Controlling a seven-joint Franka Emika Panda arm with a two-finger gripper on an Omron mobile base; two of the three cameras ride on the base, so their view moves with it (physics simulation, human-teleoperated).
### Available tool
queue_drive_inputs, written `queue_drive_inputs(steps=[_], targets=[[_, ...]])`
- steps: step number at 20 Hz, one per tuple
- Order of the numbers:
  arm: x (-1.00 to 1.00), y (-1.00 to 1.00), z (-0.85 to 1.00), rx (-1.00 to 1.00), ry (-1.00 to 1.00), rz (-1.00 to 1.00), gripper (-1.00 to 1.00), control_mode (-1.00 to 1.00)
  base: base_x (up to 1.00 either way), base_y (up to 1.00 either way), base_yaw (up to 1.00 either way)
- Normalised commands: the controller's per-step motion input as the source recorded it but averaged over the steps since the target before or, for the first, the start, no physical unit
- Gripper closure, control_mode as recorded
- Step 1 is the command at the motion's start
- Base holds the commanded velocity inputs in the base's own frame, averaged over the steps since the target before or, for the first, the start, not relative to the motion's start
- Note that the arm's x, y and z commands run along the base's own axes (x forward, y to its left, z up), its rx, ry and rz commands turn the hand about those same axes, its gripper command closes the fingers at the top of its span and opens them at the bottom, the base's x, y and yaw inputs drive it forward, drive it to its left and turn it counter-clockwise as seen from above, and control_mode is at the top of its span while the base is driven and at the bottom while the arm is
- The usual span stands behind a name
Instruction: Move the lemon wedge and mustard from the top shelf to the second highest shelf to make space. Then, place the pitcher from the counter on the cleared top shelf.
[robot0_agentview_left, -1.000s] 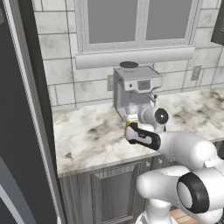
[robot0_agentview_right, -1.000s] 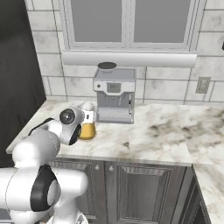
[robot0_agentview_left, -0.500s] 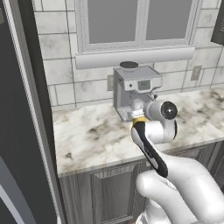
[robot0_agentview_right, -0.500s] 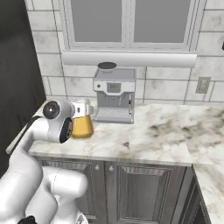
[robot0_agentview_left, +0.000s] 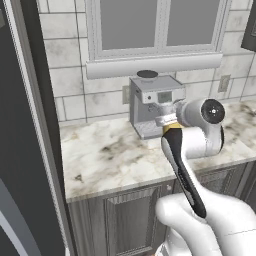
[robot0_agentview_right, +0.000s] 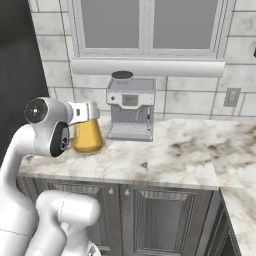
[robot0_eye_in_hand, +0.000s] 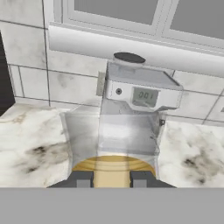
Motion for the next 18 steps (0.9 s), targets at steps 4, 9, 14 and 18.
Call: queue_drive_inputs(steps=[4, 9, 14, 18], targets=[[-0.88, -0.33, 0.24, 0.01, -0.20, 0.02, 1.00, -1.00, 0.00, 0.00, 0.00], [-0.70, -0.17, 0.00, 0.04, -0.24, 0.08, 1.00, -1.00, 0.00, 0.00, 0.00], [-0.32, 0.00, 0.01, 0.02, -0.13, 0.11, 1.00, -1.00, 0.00, 0.00, 0.00], [-0.13, 0.00, 0.16, 0.00, 0.00, 0.08, 1.00, -1.00, 0.00, 0.00, 0.00]])
